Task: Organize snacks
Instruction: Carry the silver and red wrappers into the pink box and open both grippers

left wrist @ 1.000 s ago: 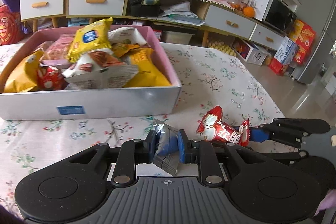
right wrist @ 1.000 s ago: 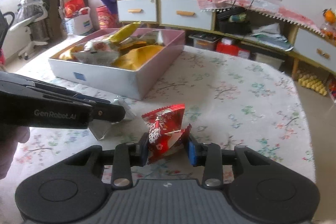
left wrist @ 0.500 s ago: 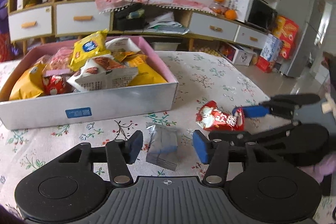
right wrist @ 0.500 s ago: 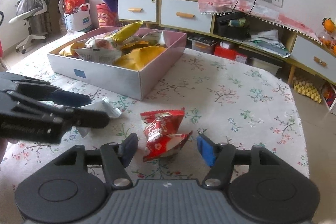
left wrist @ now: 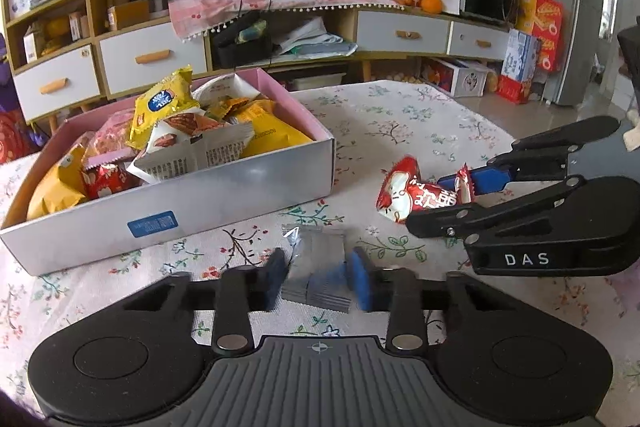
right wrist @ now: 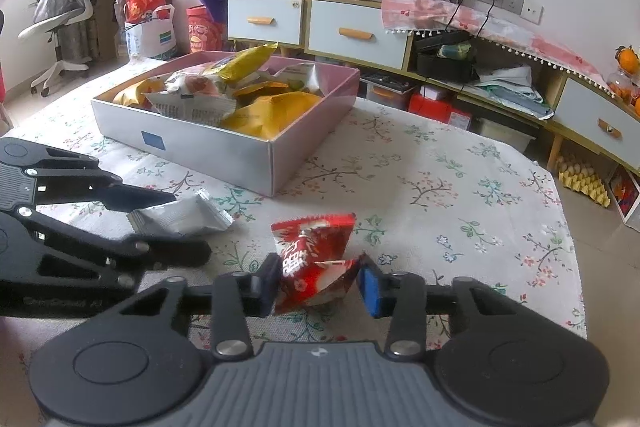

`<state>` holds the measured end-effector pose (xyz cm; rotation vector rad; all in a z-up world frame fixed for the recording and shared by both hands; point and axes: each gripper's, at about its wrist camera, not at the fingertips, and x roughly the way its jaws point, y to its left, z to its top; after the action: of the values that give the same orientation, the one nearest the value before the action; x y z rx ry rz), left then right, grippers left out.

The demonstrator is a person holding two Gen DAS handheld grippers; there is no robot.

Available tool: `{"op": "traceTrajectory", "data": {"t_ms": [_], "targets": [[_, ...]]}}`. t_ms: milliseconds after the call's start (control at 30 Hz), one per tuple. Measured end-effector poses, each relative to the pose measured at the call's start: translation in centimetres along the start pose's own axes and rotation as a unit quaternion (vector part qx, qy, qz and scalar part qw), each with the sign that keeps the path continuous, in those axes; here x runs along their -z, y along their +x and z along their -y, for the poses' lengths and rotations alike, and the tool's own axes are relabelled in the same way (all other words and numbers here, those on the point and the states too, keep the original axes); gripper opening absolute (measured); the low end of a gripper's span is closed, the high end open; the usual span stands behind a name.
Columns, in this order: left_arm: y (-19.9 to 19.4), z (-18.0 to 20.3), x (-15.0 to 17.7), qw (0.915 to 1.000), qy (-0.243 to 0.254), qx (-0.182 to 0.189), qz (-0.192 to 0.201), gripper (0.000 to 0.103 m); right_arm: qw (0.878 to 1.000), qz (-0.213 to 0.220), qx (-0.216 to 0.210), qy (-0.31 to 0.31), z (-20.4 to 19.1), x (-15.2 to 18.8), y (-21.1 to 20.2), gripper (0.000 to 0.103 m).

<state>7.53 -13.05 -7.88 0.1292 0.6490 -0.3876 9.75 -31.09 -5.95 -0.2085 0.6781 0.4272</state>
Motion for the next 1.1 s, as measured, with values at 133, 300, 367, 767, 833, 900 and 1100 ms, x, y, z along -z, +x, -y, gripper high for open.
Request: {"op": "traceTrajectory", "data": {"t_ms": [133, 300, 367, 767, 833, 900, 1100], "targets": [[-0.3, -0.3, -0.2, 1.0, -0.009, 0.004, -0.002, 0.023, 1.0, 0.0, 0.0, -0.004, -0.3, -0.2, -0.1, 0.02], [-0.9, -0.9, -0.4, 0.9995, -0.032, 0.004, -0.003, 0.022, 1.0, 0.005, -0.004, -0.008, -0.8, -0.6, -0.4, 0.02], [-1.2, -1.3, -0.6, 0.9992, -0.038, 0.006, -0.005, 0.022, 1.0, 0.007, -0.003, -0.009, -1.0, -0.8, -0.6, 0.02], [-4.5, -5.1, -2.1, 0.9982, -0.059, 0.006, -0.006, 0.022, 1.0, 0.018, 0.001, 0.006, -2.7, -2.3, -1.9, 0.02], [-5.1, -5.6, -2.4, 0.9984, -0.055, 0.005, -0.005, 0.022, 1.0, 0.022, 0.0, 0.013, -3.0, -2.7, -2.1, 0.02], [-5.8, -6.3, -2.6, 0.9988, -0.049, 0.004, -0.005, 0.022, 0.999, 0.026, -0.002, 0.019, -3.3, -3.1, -2.3, 0.02], [-7.2, -8.9, -2.8, 0.9988, -0.048, 0.006, 0.002, 0.022, 0.998, 0.044, -0.011, 0.046, -4.1, -4.6, -2.6, 0.02]]}}
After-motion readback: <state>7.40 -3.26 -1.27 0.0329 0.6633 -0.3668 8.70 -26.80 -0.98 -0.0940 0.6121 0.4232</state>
